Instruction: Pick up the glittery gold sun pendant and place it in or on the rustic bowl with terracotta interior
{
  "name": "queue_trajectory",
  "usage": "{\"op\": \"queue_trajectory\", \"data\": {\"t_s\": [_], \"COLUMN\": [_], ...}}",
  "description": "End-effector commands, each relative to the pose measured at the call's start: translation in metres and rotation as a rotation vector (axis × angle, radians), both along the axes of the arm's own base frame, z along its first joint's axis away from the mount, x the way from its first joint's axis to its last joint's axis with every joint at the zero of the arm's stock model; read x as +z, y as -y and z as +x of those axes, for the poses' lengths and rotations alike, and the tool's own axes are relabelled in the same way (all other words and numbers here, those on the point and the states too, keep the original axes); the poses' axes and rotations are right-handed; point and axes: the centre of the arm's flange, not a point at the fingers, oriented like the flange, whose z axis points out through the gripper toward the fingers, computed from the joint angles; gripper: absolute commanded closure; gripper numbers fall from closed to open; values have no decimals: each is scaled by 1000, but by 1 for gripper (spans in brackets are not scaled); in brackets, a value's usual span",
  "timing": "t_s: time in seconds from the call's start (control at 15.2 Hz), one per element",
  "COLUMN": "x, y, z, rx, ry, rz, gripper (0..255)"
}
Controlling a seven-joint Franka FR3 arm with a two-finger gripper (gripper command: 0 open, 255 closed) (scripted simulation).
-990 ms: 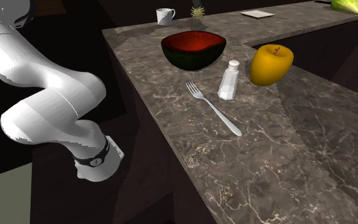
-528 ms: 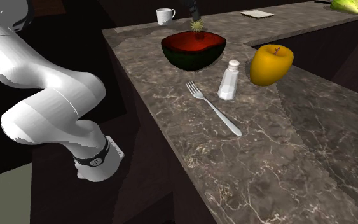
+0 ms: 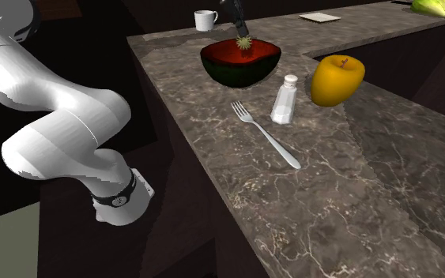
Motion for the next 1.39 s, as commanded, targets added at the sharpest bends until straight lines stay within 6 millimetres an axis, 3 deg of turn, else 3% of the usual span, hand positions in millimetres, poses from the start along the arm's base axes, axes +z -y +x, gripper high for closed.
{"op": "queue_trajectory", "data": {"t_s": [0.0,0.2,0.26,0.59,0.86,1.32], "x": [-1,0,0,0,42,42], "y": [0,0,0,0,12,12], "z": [0,0,0,0,-23,-23], "rx": [0,0,0,0,0,0], "ry": [0,0,0,0,0,0], "rz": [0,0,0,0,0,0], "gripper": [255,255,0,0,0,0]}}
